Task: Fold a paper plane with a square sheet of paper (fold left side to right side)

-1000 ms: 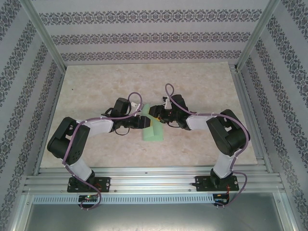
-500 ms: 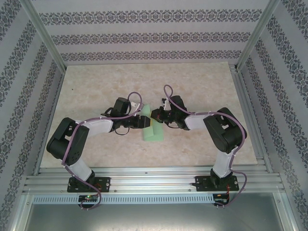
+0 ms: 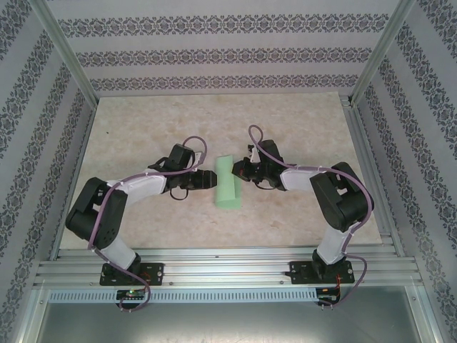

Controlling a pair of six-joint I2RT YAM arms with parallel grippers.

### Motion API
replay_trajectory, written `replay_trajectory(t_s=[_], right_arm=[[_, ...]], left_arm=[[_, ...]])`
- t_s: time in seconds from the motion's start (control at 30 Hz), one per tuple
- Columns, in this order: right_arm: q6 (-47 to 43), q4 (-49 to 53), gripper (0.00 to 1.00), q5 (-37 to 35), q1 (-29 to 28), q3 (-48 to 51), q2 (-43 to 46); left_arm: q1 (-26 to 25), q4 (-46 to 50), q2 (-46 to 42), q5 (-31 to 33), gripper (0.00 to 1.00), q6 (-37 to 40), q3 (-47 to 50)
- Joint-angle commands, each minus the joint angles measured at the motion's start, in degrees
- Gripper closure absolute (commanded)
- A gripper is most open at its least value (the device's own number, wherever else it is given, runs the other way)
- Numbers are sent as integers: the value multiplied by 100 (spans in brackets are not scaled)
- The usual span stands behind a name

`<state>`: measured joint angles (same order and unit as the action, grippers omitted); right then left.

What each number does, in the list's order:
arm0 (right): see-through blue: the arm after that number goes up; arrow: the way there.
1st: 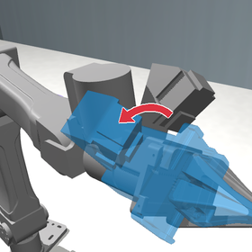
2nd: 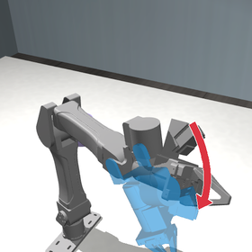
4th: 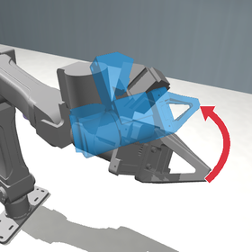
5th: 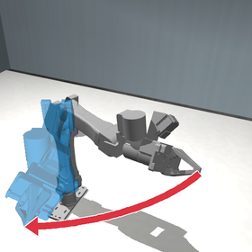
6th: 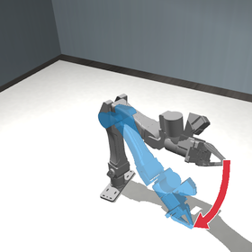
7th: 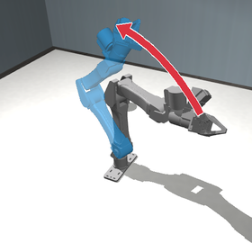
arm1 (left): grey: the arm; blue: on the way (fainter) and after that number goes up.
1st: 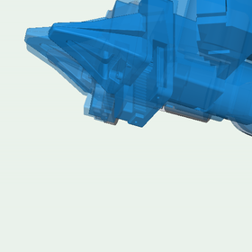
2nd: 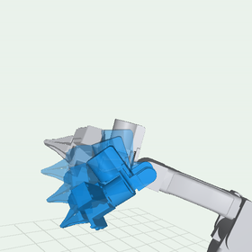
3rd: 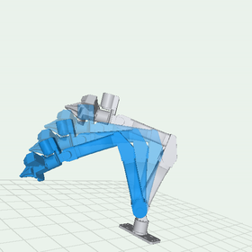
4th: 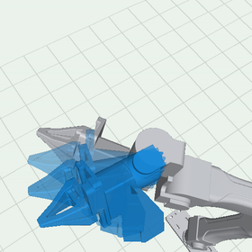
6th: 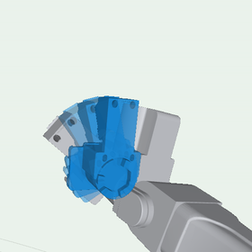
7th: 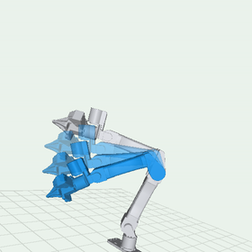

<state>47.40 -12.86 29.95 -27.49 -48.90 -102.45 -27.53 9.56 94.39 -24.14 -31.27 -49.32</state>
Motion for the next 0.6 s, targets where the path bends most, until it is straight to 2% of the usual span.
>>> replay_trajectory(t_s=[0.0, 0.17, 0.4, 0.57], right_arm=[[-258, 214, 95, -190, 35, 114, 171], [-261, 236, 94, -268, 33, 240, 208], [-323, 338, 91, -357, 49, 302, 239], [-415, 486, 78, -441, 93, 347, 421]], left_arm=[[-193, -95, 255, 73, 35, -306, -213], [-330, -150, 533, 83, 34, -387, -433], [-479, 49, 754, 282, 41, -330, -630], [-641, 347, 917, 571, 44, -206, -852]])
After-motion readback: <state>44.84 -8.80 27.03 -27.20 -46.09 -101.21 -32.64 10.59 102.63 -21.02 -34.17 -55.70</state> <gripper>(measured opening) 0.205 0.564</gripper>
